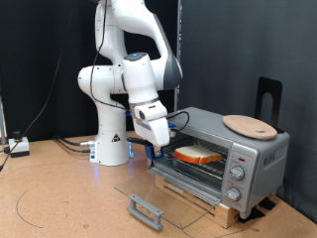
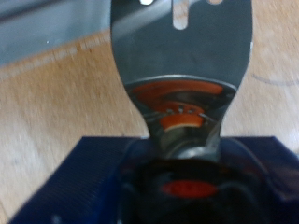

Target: Make a piece of toast with the oven

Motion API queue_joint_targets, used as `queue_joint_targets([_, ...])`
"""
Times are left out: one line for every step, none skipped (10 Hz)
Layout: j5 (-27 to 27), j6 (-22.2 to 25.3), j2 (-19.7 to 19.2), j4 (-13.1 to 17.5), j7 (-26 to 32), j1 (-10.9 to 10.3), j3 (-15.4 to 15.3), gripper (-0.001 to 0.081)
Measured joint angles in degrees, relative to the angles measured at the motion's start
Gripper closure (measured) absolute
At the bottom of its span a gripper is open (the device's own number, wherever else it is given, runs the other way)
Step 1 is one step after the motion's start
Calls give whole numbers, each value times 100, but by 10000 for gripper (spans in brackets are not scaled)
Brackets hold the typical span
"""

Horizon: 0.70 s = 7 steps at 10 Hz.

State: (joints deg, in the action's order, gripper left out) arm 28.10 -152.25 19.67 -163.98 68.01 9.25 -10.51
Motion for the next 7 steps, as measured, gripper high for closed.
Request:
queue_joint_targets([-76,84,-2,49,203,142,137,412])
queue_joint_targets([-134,170,-3,94,356,255,249,412])
queue_joint_targets([-173,259,-3,134,456,340,327,412])
queue_joint_targets([-192,348,-3,163,536,389,390,412])
queue_joint_targets([-203,385,-2,172,602,420,425,412])
queue_joint_targets([-216,401,-2,172,637,442,443,412])
queue_joint_targets([-257,418,-3,172,639,466,448,412])
